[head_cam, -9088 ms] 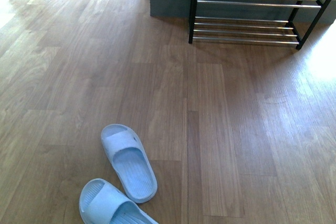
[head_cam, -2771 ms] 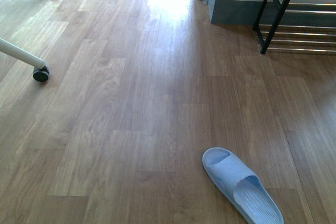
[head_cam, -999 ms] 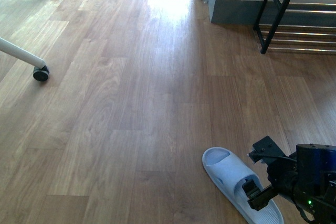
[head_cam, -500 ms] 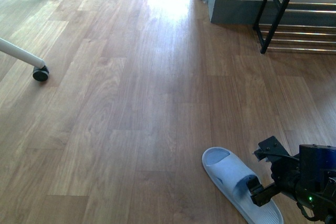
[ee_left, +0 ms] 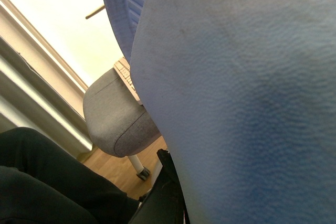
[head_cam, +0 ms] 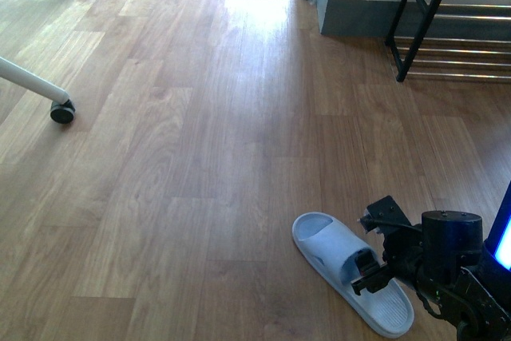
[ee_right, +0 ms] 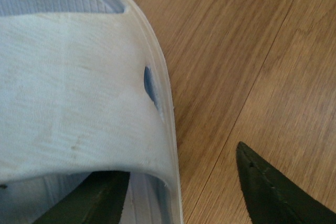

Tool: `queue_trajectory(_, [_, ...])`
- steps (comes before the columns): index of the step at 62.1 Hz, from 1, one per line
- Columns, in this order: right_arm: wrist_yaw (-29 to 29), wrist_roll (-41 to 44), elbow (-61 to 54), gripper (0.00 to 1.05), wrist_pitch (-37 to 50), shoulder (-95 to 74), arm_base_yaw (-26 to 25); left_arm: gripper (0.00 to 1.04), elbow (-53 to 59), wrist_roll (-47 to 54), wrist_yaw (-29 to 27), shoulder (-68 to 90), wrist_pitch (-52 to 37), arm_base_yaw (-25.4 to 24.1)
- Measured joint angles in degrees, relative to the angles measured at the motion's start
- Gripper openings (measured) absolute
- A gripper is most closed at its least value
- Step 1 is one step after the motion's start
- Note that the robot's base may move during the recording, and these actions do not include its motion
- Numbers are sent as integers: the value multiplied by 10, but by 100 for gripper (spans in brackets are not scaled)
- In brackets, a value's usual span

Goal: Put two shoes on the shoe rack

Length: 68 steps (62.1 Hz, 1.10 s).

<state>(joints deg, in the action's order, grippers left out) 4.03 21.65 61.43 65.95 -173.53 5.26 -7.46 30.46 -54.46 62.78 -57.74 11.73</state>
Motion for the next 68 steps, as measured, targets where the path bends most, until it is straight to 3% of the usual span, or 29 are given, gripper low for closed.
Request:
queue_trajectory(27, [-11, -7, 3, 2, 12, -13, 0, 2, 0, 0, 0, 0, 0, 0])
queue_trajectory(48, [-18, -12, -8, 1, 23, -11, -3, 2, 0, 0, 0, 0, 0, 0])
queue_trajectory(68, [-26, 33, -141, 1, 51, 131, -46, 2, 0, 0, 0, 0, 0, 0])
